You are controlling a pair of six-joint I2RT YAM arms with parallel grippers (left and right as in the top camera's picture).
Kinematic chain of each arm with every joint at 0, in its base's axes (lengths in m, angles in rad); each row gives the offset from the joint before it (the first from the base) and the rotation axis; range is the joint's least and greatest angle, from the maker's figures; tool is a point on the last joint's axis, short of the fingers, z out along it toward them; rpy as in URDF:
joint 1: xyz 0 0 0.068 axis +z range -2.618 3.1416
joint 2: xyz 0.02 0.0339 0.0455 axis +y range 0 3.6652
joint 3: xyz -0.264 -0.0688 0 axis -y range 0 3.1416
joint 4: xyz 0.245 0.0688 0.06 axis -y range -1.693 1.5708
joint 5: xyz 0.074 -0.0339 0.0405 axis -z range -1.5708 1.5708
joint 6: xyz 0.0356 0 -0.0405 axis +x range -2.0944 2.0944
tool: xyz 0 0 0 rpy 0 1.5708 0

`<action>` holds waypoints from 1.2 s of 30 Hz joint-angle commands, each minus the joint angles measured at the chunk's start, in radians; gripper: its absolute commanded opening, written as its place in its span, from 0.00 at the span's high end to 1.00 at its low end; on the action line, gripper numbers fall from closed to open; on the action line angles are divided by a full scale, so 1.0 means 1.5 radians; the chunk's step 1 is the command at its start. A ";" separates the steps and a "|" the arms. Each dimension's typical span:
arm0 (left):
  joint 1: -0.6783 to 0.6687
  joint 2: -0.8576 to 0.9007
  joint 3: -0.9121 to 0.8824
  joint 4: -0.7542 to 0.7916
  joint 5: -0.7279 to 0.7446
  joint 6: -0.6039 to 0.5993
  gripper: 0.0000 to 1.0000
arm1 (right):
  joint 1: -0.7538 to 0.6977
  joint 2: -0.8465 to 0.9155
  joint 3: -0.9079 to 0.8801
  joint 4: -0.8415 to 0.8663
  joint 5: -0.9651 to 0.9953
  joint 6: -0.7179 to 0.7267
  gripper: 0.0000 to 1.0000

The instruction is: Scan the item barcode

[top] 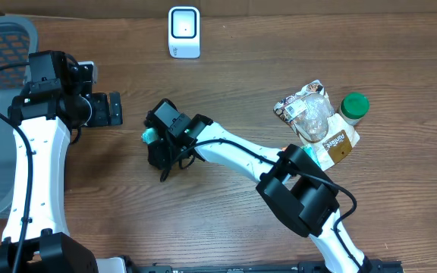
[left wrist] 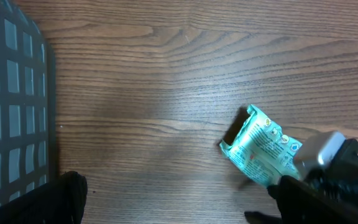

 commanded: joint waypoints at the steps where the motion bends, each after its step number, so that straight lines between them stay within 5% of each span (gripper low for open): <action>1: -0.001 0.000 0.005 0.001 0.010 0.017 0.01 | -0.017 0.007 -0.004 -0.021 0.061 0.075 0.59; 10: -0.001 0.000 0.005 0.001 0.010 0.017 0.01 | -0.083 0.007 -0.003 -0.073 0.105 0.110 0.51; 19: -0.001 0.000 0.005 0.001 0.010 0.017 0.00 | -0.166 0.007 -0.001 0.120 -0.082 0.051 0.53; 30: -0.001 0.000 0.005 0.001 0.010 0.017 0.00 | -0.098 0.015 0.042 0.206 -0.091 0.051 0.50; 36: -0.001 0.000 0.005 0.001 0.010 0.017 0.00 | -0.029 0.056 0.041 0.241 0.016 0.051 0.49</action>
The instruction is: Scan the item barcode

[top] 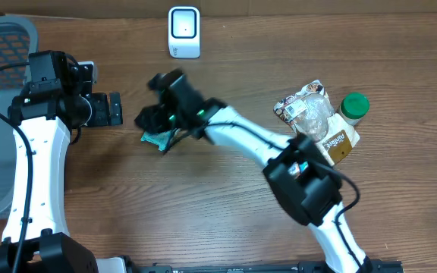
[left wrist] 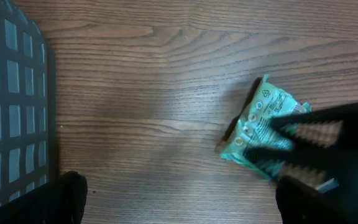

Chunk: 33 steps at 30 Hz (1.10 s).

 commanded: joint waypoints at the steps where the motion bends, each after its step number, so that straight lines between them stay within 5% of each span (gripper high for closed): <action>1: -0.001 0.000 0.005 0.001 0.010 0.017 0.00 | 0.027 0.036 0.013 0.005 0.074 -0.005 0.49; 10: -0.001 0.000 0.005 0.001 0.010 0.017 0.00 | 0.034 0.039 0.013 -0.075 0.087 -0.005 0.50; 27: -0.001 0.000 0.005 0.001 0.010 0.017 0.01 | -0.056 0.005 0.153 -0.473 0.086 -0.040 0.40; 33: -0.001 0.000 0.005 0.001 0.010 0.017 0.01 | -0.060 0.006 0.140 -0.474 0.138 -0.014 0.40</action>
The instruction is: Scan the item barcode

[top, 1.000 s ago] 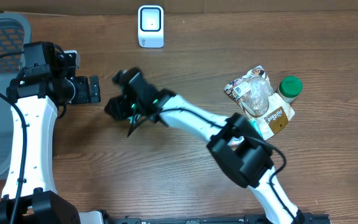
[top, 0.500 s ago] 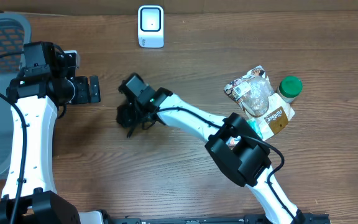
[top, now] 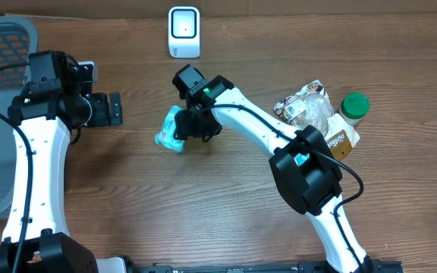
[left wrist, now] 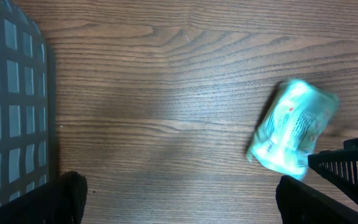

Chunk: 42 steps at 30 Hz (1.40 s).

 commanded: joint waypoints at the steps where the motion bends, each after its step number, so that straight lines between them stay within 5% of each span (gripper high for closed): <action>1: -0.001 0.000 0.005 0.001 0.010 0.017 0.01 | -0.002 -0.025 0.004 0.012 0.058 0.026 0.40; 9: -0.001 0.000 0.005 0.001 0.010 0.017 0.00 | -0.094 -0.025 0.005 0.031 -0.056 -0.096 0.39; 15: -0.001 0.000 0.005 0.001 0.010 0.017 0.00 | -0.115 -0.012 -0.001 -0.004 -0.054 -0.069 0.67; 20: -0.001 0.000 0.005 0.001 0.010 0.017 0.00 | -0.071 -0.007 -0.036 0.015 0.012 -0.014 0.77; 28: -0.001 0.000 0.005 0.001 0.010 0.017 0.00 | 0.008 -0.007 -0.057 0.022 0.097 0.029 0.78; 42: -0.001 0.000 0.005 0.001 0.010 0.017 0.00 | 0.050 -0.007 -0.056 0.096 -0.008 -0.009 0.77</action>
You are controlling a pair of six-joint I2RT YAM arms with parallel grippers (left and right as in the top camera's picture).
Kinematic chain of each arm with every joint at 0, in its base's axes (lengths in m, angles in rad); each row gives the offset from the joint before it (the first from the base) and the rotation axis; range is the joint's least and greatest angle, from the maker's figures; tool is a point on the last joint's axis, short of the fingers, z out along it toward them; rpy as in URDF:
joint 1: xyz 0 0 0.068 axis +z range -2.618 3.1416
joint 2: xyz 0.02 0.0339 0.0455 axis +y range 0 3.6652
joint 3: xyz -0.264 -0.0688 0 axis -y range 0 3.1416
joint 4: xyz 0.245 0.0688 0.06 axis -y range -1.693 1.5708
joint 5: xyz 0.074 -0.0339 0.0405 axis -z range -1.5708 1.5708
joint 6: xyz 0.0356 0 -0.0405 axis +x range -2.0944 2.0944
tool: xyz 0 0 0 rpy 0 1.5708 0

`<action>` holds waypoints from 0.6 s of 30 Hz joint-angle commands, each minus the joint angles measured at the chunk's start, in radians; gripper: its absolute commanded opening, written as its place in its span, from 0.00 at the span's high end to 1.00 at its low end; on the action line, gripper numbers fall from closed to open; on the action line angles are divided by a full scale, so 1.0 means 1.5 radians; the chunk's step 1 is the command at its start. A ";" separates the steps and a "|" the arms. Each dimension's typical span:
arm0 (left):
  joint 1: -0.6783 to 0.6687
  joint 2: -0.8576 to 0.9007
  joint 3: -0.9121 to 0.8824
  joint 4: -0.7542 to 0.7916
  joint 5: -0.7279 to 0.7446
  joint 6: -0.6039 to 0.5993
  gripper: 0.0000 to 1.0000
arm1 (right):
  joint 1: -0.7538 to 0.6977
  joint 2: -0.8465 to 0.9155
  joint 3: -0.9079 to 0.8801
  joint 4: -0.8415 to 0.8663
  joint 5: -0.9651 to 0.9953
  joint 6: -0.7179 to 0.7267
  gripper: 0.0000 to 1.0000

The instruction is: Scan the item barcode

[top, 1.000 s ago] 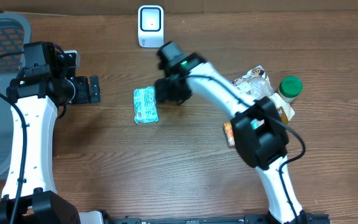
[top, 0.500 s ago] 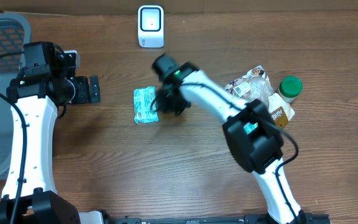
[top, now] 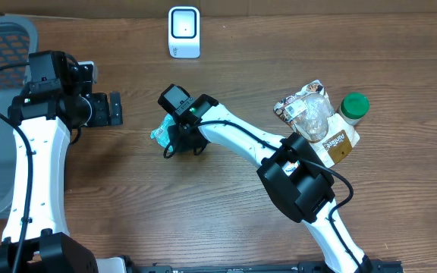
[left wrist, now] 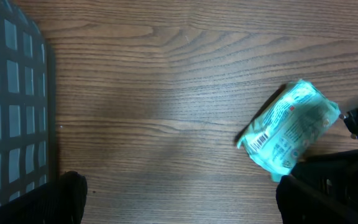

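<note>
A teal packet point(top: 158, 134) lies left of the table's middle. In the left wrist view the teal packet point(left wrist: 289, 130) shows a barcode point(left wrist: 260, 140) on its upper face. My right gripper point(top: 177, 139) reaches in from the right and is shut on the packet's right end, covering much of it from above. The white scanner point(top: 183, 32) stands at the table's far edge, well apart from the packet. My left gripper point(top: 113, 108) hangs open to the left of the packet, with nothing between its fingers point(left wrist: 67, 194).
A grey mesh basket fills the far left, seen as basket point(left wrist: 11, 93) beside my left gripper. At the right stand a crumpled snack bag point(top: 309, 114), a brown pouch point(top: 338, 144) and a green-lidded bottle point(top: 353, 106).
My right gripper has shifted a little left and toward the front with the packet. The packet has turned, so its barcode now faces up. The left arm has not moved.
My right gripper was down on the teal packet left of the middle. Then it held the packet farther back, blurred. Later the packet stood right of that spot, turned in the gripper. Now it rests lower with the barcode showing. My left gripper stayed open throughout.
</note>
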 commanded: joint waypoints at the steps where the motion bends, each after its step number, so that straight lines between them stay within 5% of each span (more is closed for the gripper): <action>1: -0.001 0.000 0.005 0.001 0.010 0.017 0.01 | -0.009 -0.007 -0.001 0.027 -0.064 -0.019 0.77; 9: -0.001 0.000 0.005 0.001 0.010 0.017 0.01 | -0.001 -0.008 -0.001 0.100 -0.078 -0.017 0.72; 14: -0.001 0.000 0.005 0.001 0.010 0.017 0.00 | -0.041 -0.030 0.045 0.045 -0.090 -0.018 0.65; 18: -0.001 0.000 0.005 0.001 0.010 0.017 0.00 | -0.121 -0.076 0.113 -0.050 -0.164 -0.140 0.47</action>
